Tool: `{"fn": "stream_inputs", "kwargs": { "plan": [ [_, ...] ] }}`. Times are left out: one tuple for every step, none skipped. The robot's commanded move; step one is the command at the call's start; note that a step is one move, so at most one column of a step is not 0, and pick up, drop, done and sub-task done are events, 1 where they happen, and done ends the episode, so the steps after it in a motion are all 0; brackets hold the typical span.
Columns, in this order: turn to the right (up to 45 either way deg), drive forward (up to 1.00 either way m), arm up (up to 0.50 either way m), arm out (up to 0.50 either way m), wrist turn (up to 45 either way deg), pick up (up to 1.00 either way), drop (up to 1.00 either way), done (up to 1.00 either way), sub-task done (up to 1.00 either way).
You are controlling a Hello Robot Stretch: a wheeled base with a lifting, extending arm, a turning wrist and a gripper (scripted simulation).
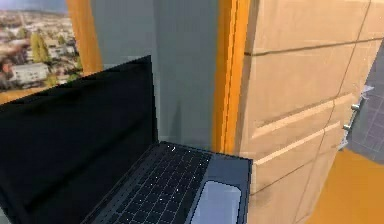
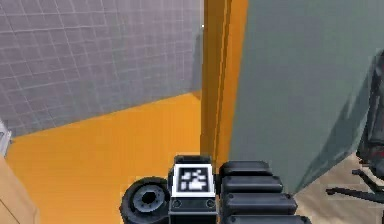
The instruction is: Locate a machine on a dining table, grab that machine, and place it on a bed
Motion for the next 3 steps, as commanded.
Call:
{"fn": "stream_inputs", "kwargs": {
  "plan": [
    [45.0, 0.0, 0.0, 0.0, 0.0, 0.0, 0.0, 0.0, 0.0],
    [9.0, 0.0, 0.0, 0.0, 0.0, 0.0, 0.0, 0.0, 0.0],
    [0.0, 0.75, 0.0, 0.0, 0.0, 0.0, 0.0, 0.0, 0.0]
  ]
}}
